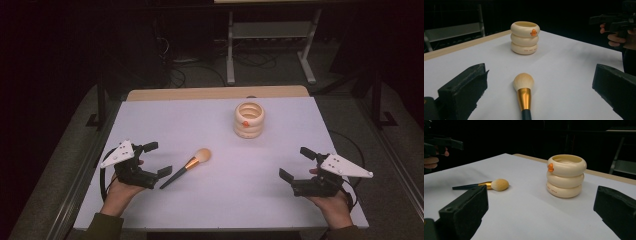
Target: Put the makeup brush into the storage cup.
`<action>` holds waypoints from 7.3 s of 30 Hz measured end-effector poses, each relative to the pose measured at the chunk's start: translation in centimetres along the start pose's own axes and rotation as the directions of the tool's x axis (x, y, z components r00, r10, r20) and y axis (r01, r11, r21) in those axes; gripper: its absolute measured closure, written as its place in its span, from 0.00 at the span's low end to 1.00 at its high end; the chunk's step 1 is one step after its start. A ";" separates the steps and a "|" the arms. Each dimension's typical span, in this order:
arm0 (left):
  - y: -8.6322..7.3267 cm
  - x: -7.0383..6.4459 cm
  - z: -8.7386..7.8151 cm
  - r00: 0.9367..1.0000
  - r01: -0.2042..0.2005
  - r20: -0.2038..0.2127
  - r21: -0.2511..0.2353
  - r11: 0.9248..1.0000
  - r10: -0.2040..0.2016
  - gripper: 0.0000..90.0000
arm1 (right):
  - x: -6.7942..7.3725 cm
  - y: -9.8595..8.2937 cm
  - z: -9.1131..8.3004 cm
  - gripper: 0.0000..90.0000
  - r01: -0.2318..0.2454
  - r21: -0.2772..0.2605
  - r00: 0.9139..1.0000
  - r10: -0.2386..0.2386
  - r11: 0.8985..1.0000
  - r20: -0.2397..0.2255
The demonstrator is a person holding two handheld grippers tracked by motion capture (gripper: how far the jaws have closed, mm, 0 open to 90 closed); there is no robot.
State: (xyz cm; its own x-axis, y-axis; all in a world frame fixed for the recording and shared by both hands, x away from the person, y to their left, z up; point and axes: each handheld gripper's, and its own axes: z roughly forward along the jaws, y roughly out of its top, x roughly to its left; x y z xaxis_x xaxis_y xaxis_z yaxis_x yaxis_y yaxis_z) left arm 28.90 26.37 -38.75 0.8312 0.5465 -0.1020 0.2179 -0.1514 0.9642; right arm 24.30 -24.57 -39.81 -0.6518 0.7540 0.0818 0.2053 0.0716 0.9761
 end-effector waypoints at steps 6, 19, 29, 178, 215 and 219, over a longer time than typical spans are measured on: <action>0.5 0.1 0.8 1.000 -0.005 0.003 0.007 1.000 0.005 0.00 | 0.0 0.0 0.0 0.00 0.002 0.002 1.000 -0.002 1.000 -0.006; 1.2 0.4 2.0 1.000 -0.008 0.008 0.008 1.000 0.008 0.00 | 0.2 0.1 0.1 0.00 0.005 -0.004 1.000 -0.005 1.000 -0.016; 1.4 0.4 2.8 1.000 -0.021 0.003 -0.001 1.000 0.021 0.00 | 0.1 0.1 0.1 0.00 0.004 -0.002 1.000 -0.004 1.000 -0.014; 5.8 2.9 11.0 0.999 -0.050 -0.005 0.319 0.946 0.054 0.00 | 0.2 -1.3 1.1 0.00 -0.008 0.040 1.000 0.009 0.999 -0.030; 5.6 2.5 11.4 0.999 -0.028 -0.004 0.524 0.851 0.036 0.04 | 0.2 -1.2 1.0 0.00 -0.010 0.033 1.000 0.011 0.999 -0.030; 5.4 2.4 11.5 1.000 -0.017 -0.010 0.542 0.840 0.026 0.05 | 0.2 -1.2 1.0 0.00 -0.011 0.032 0.999 0.012 0.999 -0.029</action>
State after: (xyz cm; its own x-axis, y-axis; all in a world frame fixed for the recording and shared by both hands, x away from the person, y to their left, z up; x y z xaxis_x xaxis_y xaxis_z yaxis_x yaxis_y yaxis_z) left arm 38.00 17.42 -36.57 0.8316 0.5503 -0.0746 0.4463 -0.5824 0.6794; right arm 24.65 -23.81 -41.20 -0.6704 0.7353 0.0995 0.2361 0.0842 0.9681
